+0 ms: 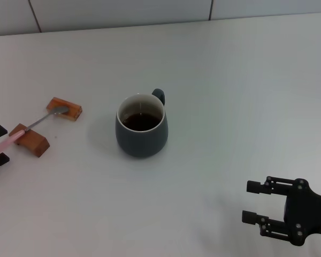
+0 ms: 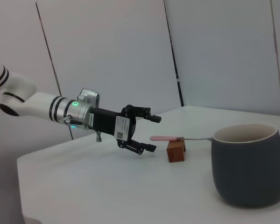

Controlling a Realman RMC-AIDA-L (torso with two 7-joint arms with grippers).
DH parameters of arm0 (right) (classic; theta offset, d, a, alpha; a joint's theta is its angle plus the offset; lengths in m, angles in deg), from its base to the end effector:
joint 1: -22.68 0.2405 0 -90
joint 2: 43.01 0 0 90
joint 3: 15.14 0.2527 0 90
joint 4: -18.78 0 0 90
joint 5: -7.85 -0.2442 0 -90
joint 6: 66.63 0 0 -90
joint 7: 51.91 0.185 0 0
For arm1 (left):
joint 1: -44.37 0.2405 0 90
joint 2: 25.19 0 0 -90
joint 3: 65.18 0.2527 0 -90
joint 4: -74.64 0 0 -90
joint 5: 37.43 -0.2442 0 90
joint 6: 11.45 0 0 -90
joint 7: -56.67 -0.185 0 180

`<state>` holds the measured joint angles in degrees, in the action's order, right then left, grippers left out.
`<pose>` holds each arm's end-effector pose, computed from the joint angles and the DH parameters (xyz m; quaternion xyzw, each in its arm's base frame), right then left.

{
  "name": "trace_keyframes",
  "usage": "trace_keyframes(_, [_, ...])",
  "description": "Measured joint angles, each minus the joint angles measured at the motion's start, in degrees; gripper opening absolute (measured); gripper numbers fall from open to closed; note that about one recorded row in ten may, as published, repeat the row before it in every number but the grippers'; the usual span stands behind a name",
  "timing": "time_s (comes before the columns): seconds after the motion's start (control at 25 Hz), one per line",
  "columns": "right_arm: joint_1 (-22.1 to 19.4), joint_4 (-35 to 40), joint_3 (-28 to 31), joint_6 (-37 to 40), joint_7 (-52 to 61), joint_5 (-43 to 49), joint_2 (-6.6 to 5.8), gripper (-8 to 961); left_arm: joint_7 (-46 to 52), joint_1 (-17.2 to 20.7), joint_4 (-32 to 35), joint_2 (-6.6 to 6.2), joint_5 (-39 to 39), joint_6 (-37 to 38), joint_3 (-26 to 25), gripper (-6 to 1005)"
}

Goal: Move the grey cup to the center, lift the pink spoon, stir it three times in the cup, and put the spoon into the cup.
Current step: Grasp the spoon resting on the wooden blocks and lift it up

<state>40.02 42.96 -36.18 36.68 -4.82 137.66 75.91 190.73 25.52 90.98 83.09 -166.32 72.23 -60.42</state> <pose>0.3356 0.2315 -0.0554 -0.9350 0.1579 0.2928 0.1232 -0.4250 0.2926 0.0257 -0.4767 -0.7848 -0.3768 0.1217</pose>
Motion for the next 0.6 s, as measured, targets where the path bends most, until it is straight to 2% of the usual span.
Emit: trace_keyframes(0.6, [0.16, -0.36, 0.12, 0.14, 0.08, -0.17, 0.00, 631, -0.21, -0.34, 0.00, 0.47, 1.28, -1.59, 0.18, 798])
